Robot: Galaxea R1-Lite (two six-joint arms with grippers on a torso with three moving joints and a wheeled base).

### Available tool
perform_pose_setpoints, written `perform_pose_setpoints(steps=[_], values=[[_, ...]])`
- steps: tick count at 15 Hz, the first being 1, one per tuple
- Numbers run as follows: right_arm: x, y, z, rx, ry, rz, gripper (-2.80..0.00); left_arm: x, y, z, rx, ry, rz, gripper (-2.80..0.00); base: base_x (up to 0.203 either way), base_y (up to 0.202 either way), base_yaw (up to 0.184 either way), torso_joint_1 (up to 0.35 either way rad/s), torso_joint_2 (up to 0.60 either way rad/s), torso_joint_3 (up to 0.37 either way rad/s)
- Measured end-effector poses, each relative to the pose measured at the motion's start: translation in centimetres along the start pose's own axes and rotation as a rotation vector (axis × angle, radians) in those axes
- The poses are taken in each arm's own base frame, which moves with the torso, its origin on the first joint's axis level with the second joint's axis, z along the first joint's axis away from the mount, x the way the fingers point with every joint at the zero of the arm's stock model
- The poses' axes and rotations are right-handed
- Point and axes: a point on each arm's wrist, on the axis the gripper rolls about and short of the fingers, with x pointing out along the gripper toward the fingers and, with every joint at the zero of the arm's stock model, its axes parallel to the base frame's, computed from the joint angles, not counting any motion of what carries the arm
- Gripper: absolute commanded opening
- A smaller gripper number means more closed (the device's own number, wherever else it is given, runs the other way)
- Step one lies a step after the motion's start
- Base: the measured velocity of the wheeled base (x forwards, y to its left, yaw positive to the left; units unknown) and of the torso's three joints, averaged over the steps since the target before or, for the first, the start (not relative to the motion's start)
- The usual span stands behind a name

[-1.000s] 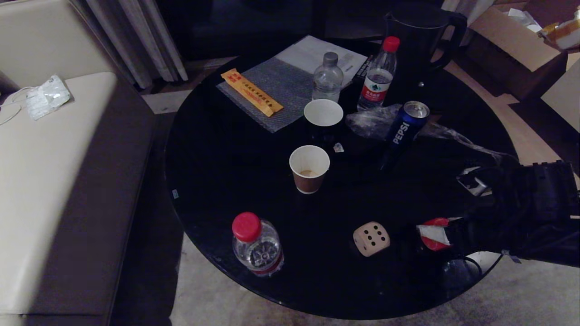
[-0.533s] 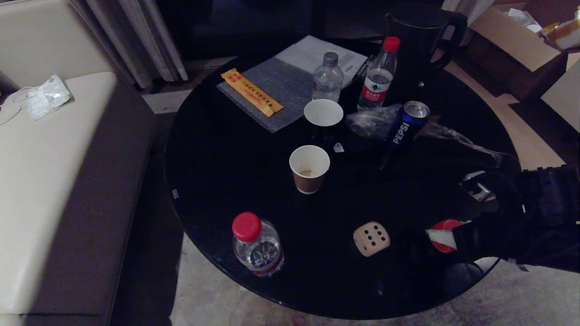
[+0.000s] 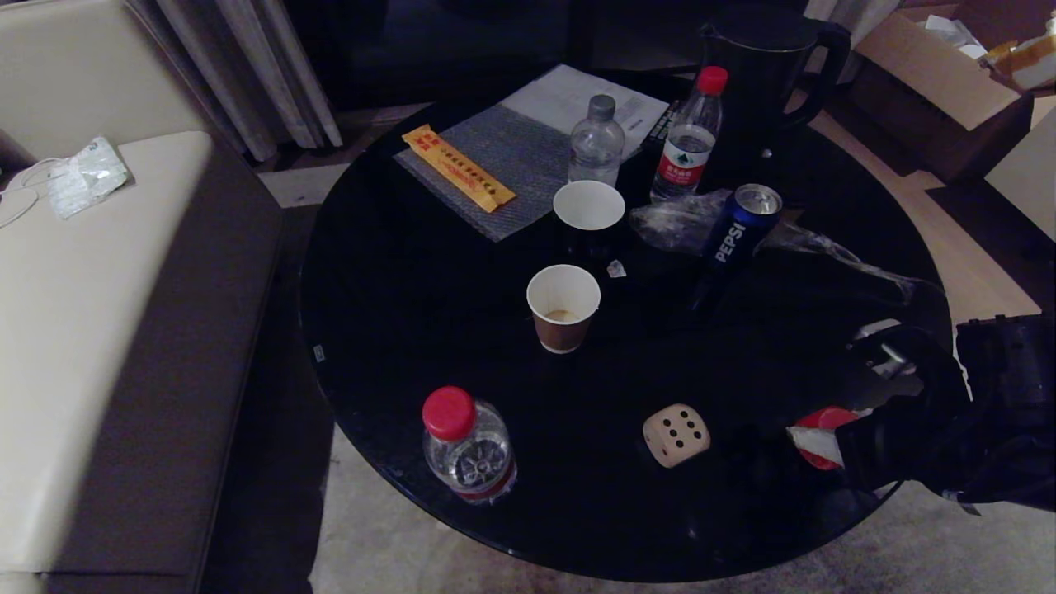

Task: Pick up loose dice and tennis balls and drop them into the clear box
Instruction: Put the toys in the box

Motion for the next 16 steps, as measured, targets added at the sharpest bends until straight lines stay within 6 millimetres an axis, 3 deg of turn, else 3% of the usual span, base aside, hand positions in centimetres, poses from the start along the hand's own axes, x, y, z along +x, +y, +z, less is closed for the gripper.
perform_pose_setpoints(steps=[9,10,16], values=[[-0.75,-0.08,-0.95,-0.066,0.020,-0.020,0.00,0.00,0.00,0.00,0.000,0.000,0.000,-2.80,0.000,0.000,0.000,0.000,0.00,0.000],[-0.77,-0.10,-0.95,-0.066,0.019,-0.021,-2.80,0.00,0.00,0.00,0.000,0.000,0.000,-2.80,0.000,0.000,0.000,0.000,0.00,0.000],[-0.16,-0.16,-1.12,-0.068,0.044,-0.048,-2.80,0.00,0.00,0.00,0.000,0.000,0.000,-2.80,0.000,0.000,0.000,0.000,0.00,0.000]])
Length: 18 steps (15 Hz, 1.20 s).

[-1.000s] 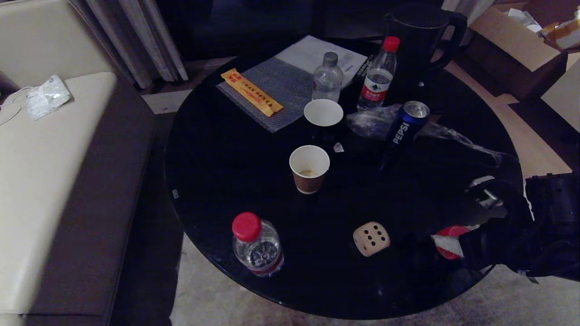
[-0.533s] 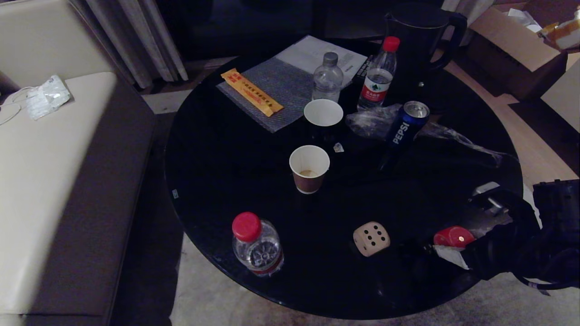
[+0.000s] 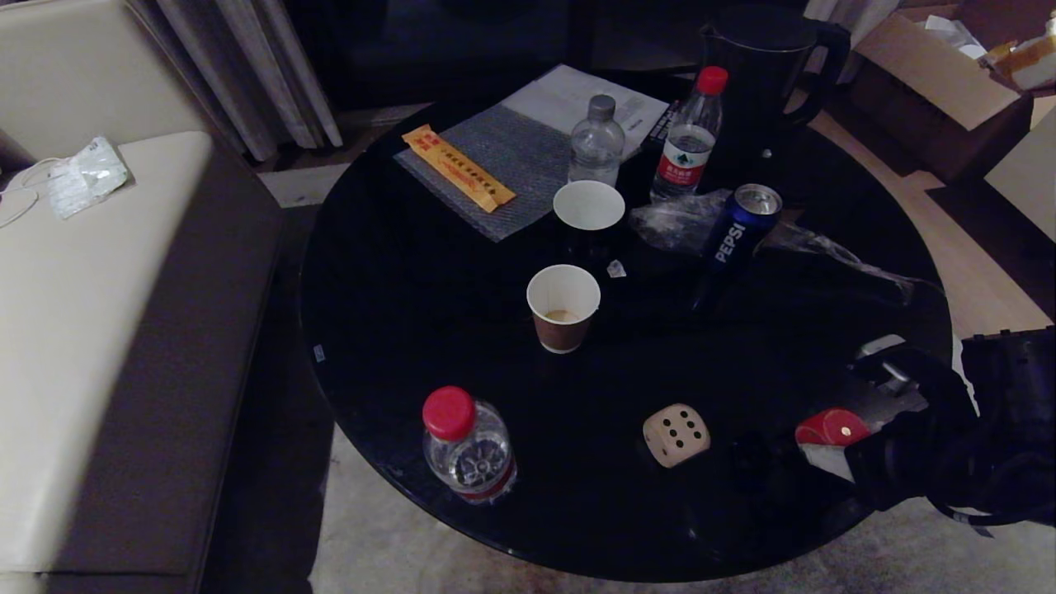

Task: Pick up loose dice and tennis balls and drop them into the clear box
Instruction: Put the toys in the box

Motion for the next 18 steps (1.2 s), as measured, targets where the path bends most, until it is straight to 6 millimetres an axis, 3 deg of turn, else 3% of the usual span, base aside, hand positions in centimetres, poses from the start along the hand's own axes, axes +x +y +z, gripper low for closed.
perform_pose_setpoints(steps=[6,11,14,18], values=[[-1.3,-0.9,-0.2,0.028,-0.001,-0.085,-2.80,0.0,0.0,0.0,0.000,0.000,0.000,-2.80,0.000,0.000,0.000,0.000,0.00,0.000],[-5.5,-1.2,-1.6,0.064,-0.065,-0.185,-2.80,0.0,0.0,0.0,0.000,0.000,0.000,-2.80,0.000,0.000,0.000,0.000,0.00,0.000],[-9.2,-0.4,-4.1,0.088,-0.098,-0.206,-2.80,0.0,0.0,0.0,0.000,0.000,0.000,-2.80,0.000,0.000,0.000,0.000,0.00,0.000],[-13.1,1.4,-9.6,0.185,-0.166,-0.237,-2.80,0.0,0.0,0.0,0.000,0.000,0.000,-2.80,0.000,0.000,0.000,0.000,0.00,0.000]])
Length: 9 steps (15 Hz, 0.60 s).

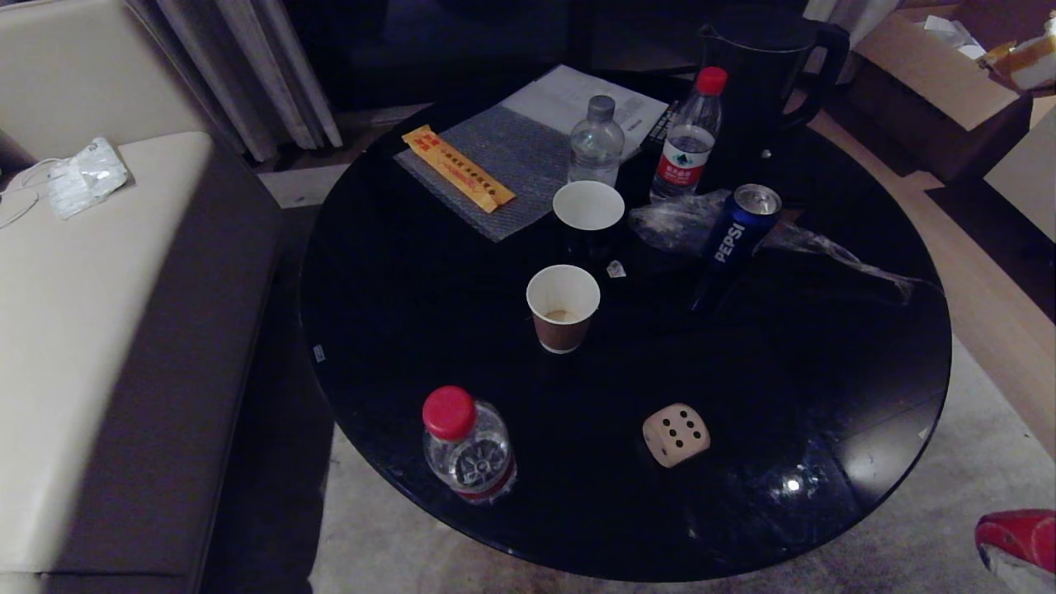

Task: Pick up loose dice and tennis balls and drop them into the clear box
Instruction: Put the toys in the box

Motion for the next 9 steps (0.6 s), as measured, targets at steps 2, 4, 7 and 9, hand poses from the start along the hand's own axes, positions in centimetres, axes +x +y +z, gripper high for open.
perform_pose_setpoints(steps=[2,4,7,9], values=[[-1.3,0.1,-2.6,0.042,-0.044,-0.011,-2.80,0.0,0.0,0.0,0.000,0.000,0.000,-2.80,0.000,0.000,0.000,0.000,0.00,0.000],[-2.3,0.3,-4.7,0.060,-0.086,-0.016,-2.80,0.0,0.0,0.0,-0.001,0.000,0.000,-2.80,0.000,0.000,0.000,0.000,0.00,0.000],[-3.3,0.5,-6.6,0.078,-0.179,0.003,-2.80,0.0,0.0,0.0,-0.001,0.000,0.000,-2.80,0.000,0.000,0.000,0.000,0.00,0.000],[-3.9,0.6,-7.5,0.094,-0.260,0.016,-2.80,0.0,0.0,0.0,-0.001,0.000,0.000,-2.80,0.000,0.000,0.000,0.000,0.00,0.000]])
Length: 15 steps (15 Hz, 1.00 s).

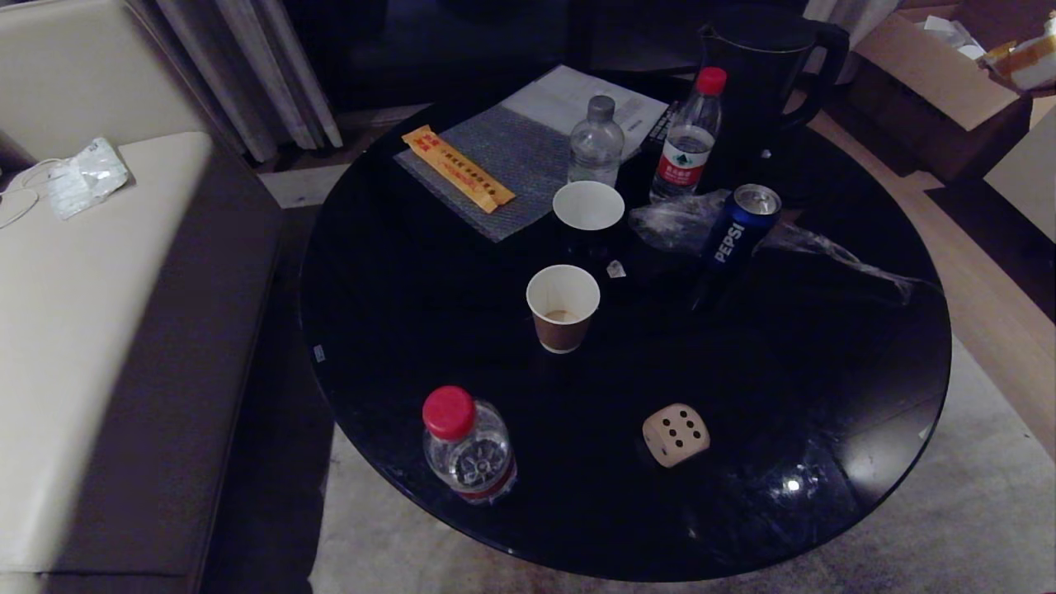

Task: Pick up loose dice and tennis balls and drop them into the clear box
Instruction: Put the toys in the box

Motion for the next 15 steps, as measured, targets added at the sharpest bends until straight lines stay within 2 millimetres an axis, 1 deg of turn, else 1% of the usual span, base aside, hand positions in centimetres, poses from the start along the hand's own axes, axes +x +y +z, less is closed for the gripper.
perform_pose_setpoints(steps=[2,4,15], values=[[-0.58,0.03,-0.42,0.019,-0.073,0.003,-2.80,0.00,0.00,0.00,0.000,0.000,0.000,-2.80,0.000,0.000,0.000,0.000,0.00,0.000],[-0.83,0.05,-0.63,0.032,-0.107,0.003,-2.80,0.00,0.00,0.00,0.000,0.000,0.000,-2.80,0.000,0.000,0.000,0.000,0.00,0.000],[-1.00,0.05,-0.84,0.032,-0.128,0.003,-2.80,0.00,0.00,0.01,-0.014,-0.001,0.000,-2.80,0.000,0.000,0.000,0.000,0.00,0.000]])
